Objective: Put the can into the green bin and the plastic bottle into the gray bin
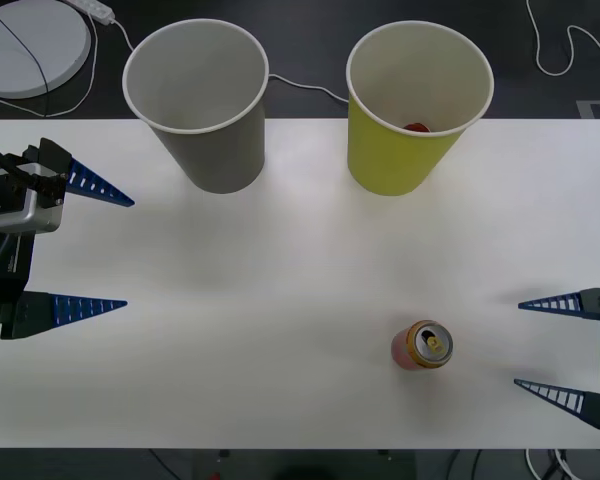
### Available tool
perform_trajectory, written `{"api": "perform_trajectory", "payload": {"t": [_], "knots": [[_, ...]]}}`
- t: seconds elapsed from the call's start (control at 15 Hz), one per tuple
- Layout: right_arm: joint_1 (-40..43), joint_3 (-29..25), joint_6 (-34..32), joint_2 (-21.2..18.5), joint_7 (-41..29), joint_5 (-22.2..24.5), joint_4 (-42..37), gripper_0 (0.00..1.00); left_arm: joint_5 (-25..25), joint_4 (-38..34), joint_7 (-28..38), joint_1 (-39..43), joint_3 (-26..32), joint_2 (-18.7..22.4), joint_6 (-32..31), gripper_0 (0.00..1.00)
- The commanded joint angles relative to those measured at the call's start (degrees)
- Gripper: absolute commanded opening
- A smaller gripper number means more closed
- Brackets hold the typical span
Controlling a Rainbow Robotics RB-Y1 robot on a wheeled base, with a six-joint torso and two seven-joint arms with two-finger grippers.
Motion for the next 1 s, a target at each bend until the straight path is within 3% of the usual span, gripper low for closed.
{"api": "perform_trajectory", "payload": {"t": [0.07,0.33,1.0], "knots": [[-0.6,0.0,-0.1,4.0,1.2,0.4,3.5,1.00,0.0,0.0,0.0,0.0,0.0,0.0,0.0,1.00],[-3.0,-0.1,-1.8,9.1,3.3,1.5,9.8,1.00,0.0,0.0,0.0,0.0,0.0,0.0,0.0,1.00],[-5.0,0.0,-1.2,16.9,5.9,6.2,9.9,1.00,0.0,0.0,0.0,0.0,0.0,0.0,0.0,1.00]]}}
